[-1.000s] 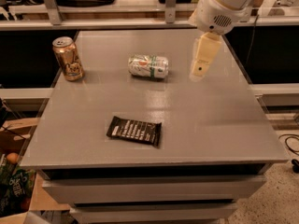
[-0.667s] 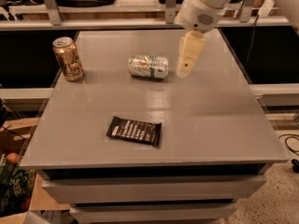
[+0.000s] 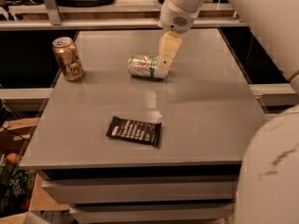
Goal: Pick 7up can
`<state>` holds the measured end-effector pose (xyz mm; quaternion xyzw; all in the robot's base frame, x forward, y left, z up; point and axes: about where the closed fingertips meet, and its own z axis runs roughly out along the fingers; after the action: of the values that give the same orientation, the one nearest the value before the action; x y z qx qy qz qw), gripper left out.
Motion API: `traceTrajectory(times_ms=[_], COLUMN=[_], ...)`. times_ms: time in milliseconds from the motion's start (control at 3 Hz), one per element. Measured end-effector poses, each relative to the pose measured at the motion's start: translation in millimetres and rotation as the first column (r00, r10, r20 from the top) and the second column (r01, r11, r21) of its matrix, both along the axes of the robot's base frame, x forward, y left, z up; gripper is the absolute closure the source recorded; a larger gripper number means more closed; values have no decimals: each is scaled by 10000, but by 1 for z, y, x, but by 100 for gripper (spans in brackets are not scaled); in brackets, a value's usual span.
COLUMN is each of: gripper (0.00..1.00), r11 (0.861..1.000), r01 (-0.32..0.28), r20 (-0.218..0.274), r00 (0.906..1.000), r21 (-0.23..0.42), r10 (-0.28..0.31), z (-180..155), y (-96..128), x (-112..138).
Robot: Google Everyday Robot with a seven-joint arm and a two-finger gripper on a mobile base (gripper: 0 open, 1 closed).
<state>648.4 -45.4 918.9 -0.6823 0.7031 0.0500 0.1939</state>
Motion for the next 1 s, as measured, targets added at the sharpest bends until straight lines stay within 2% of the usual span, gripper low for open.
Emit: traceTrajectory(times_ms=[333,1000], gripper=[0,0], r11=[9999,9998], r01=[153,198], r20=[-182,-798], r00=[9997,9966], r21=[-11,-23], r10=[-153,-199], z=[-12,-44], y=[17,39], x=[9,16])
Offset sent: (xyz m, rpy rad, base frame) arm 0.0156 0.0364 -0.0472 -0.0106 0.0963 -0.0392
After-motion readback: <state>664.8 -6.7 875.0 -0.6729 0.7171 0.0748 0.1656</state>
